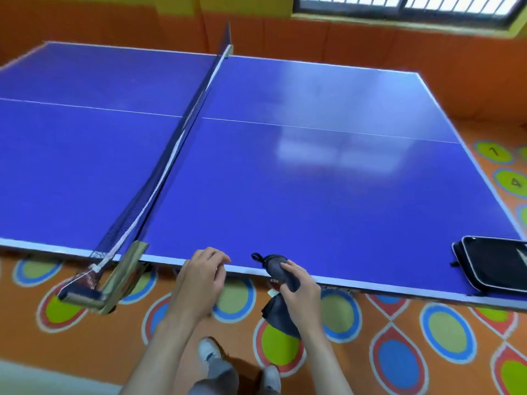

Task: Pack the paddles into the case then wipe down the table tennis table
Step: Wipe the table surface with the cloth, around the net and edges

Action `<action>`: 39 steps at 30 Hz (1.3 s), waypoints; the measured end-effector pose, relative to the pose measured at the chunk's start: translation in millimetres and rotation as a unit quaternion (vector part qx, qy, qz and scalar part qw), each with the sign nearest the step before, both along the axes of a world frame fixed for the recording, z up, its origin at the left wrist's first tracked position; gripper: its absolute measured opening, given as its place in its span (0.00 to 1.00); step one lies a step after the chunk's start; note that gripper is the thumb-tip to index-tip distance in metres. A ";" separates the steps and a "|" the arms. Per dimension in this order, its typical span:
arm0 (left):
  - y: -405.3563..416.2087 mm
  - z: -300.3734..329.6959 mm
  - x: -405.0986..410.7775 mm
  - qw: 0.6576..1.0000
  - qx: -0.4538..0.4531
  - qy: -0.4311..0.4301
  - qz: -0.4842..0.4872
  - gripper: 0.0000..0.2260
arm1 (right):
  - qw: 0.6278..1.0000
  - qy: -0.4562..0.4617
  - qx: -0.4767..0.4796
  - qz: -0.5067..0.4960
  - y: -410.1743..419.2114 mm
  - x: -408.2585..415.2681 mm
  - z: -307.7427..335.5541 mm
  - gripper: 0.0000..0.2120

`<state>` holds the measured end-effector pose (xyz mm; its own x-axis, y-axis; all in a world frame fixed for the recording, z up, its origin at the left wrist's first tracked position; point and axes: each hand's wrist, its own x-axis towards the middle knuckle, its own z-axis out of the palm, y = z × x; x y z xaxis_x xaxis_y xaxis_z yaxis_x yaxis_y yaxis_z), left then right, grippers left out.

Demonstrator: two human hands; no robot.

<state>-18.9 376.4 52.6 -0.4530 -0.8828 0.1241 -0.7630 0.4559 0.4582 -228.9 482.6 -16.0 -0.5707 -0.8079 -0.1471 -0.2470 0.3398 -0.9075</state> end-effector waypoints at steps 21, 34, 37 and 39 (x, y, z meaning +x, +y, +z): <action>-50.0 15.6 306.2 0.979 0.026 0.126 0.160 0.09 | 0.994 0.024 -0.020 0.109 -93.4 279.5 56.0 0.24; -157.2 2.1 435.9 0.971 0.089 0.129 0.183 0.09 | 0.993 0.057 -0.058 0.090 -201.6 394.1 58.4 0.23; -204.8 -8.2 446.7 0.970 0.090 0.131 0.182 0.10 | 0.994 0.041 -0.070 0.075 -244.9 410.4 49.2 0.22; -236.5 -13.3 453.3 0.973 0.090 0.120 0.175 0.09 | 0.995 0.028 -0.071 0.063 -277.5 423.5 44.4 0.22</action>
<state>434.4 139.8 39.3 -0.0981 -0.9950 0.0187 -0.7176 0.0838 0.6914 194.5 205.1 28.4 -0.4683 -0.8836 0.0025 -0.3313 0.1729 -0.9275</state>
